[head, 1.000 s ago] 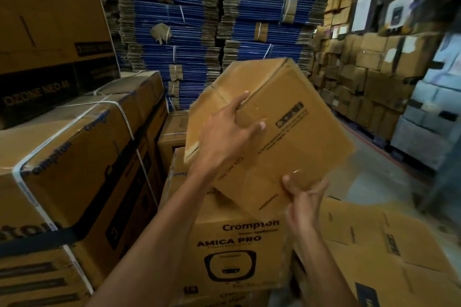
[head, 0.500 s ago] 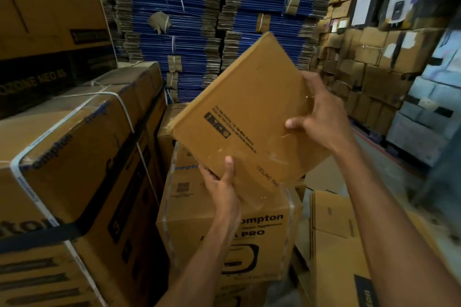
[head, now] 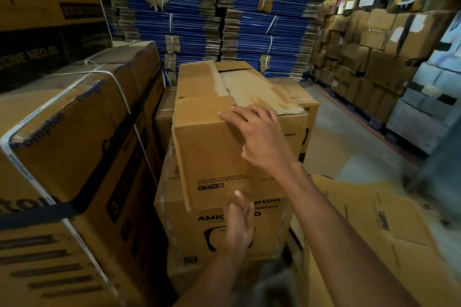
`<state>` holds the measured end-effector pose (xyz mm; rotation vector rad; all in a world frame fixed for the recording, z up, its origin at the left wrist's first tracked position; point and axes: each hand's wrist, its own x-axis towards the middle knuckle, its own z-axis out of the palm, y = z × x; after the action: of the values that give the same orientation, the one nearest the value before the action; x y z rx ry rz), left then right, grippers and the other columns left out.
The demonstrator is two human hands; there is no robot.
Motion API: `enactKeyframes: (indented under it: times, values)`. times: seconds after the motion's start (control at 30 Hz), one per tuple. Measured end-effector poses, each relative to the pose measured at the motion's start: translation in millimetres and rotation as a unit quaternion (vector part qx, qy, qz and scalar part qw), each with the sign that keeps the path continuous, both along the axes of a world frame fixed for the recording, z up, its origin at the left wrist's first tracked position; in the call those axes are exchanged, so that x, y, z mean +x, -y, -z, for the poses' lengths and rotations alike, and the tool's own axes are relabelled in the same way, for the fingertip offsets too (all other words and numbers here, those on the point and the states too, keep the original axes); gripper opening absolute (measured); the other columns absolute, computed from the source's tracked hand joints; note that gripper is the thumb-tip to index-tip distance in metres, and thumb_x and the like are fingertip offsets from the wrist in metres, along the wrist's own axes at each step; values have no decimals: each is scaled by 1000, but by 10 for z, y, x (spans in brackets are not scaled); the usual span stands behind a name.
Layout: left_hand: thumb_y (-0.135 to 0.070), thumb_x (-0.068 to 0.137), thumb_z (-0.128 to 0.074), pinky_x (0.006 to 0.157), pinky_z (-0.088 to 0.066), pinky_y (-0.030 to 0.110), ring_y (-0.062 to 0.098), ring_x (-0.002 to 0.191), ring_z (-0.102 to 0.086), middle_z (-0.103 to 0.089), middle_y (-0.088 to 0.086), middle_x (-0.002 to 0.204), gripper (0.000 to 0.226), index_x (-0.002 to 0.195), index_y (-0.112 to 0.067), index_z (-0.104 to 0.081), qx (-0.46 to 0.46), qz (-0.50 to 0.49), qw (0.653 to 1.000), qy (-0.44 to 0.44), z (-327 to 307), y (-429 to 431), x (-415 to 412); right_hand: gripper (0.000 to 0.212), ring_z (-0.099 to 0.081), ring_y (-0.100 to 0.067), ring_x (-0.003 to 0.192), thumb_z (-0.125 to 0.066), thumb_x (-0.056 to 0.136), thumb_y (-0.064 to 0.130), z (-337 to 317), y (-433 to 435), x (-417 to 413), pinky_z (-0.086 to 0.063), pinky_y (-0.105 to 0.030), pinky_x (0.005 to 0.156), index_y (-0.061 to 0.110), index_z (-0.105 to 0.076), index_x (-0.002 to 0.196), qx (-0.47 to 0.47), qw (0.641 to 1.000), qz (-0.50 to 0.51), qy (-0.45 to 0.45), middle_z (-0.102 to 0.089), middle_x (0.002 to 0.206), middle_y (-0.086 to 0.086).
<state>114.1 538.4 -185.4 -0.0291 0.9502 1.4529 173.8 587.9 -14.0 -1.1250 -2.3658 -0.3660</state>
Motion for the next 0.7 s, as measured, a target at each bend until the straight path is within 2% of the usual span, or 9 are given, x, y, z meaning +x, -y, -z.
enactKeyframes:
  times: [0.03, 0.07, 0.1, 0.17, 0.23, 0.3, 0.43, 0.57, 0.7]
  values:
    - [-6, 107, -42, 96, -48, 28, 28, 92, -69, -68, 21, 101, 22, 116, 1, -60, -24, 21, 999, -32, -2, 34, -55, 89, -37, -26, 142, -79, 80, 15, 75, 18, 31, -21, -47, 120, 39, -36, 154, 1, 1000, 2, -3, -43, 158, 2]
    - [-5, 106, -43, 93, -49, 28, 17, 69, -59, -58, 11, 79, 20, 95, -4, -59, -47, 38, 996, -66, 21, 40, -95, 91, -38, -26, 141, -80, 78, 14, 144, 35, 60, -23, -46, 118, 39, -36, 154, 3, 1000, 2, -4, -43, 157, 2]
    - [-5, 105, -43, 89, -52, 28, 12, 61, -52, -53, 6, 73, 23, 86, -8, -55, -65, 62, 991, -94, 12, 45, -125, 93, -39, -26, 140, -81, 76, 13, 207, 52, 82, -24, -46, 117, 38, -37, 154, 5, 1000, 2, -3, -44, 157, 1]
    - [-13, 107, -43, 92, -56, 33, 14, 65, -59, -61, 8, 82, 23, 86, -10, -53, -66, 133, 981, -129, -125, 99, -167, 97, -40, -27, 139, -84, 72, 12, 295, 64, 111, -25, -46, 117, 37, -37, 153, 10, 1000, 2, 1, -45, 156, 0]
    - [-21, 107, -48, 99, -56, 40, 22, 89, -71, -71, 16, 105, 17, 99, -14, -60, -56, 185, 965, -180, -320, 165, -212, 99, -40, -28, 140, -85, 70, 11, 329, 64, 127, -25, -47, 117, 36, -37, 154, 15, 1000, 2, 1, -45, 156, -1]
    - [-16, 104, -51, 93, -59, 43, 21, 90, -73, -77, 15, 99, 18, 106, -10, -68, -24, 178, 936, -304, -549, 233, -306, 100, -39, -28, 141, -85, 70, 11, 327, 68, 139, -25, -47, 119, 35, -36, 154, 15, 1000, 1, 4, -44, 157, -1]
    - [-14, 96, -60, 84, -61, 41, 10, 78, -74, -77, -6, 76, 25, 79, -19, -78, 132, 75, 802, -578, -1183, 269, -527, 85, -40, -29, 140, -82, 79, 27, 329, 94, 137, -27, -48, 118, 32, -41, 153, 9, 1000, -12, -13, -46, 155, -1]
    - [-23, 99, -62, 65, -62, 33, 7, 60, -70, -73, -8, 66, 25, 79, -18, -77, 239, 5, 645, -726, -1727, 78, -674, 88, -44, -32, 137, -85, 67, 10, 339, 126, 132, -32, -47, 114, 13, -48, 147, 1, 998, -18, -59, -54, 148, -6]
    - [-29, 100, -62, 57, -56, 29, 9, 57, -64, -69, -6, 66, 27, 79, -18, -74, 226, -3, 504, -833, -1941, -179, -742, 82, -39, -28, 140, -82, 75, 15, 300, 156, 149, -21, -41, 118, 10, -45, 147, -21, 998, -16, -56, -56, 145, -6]
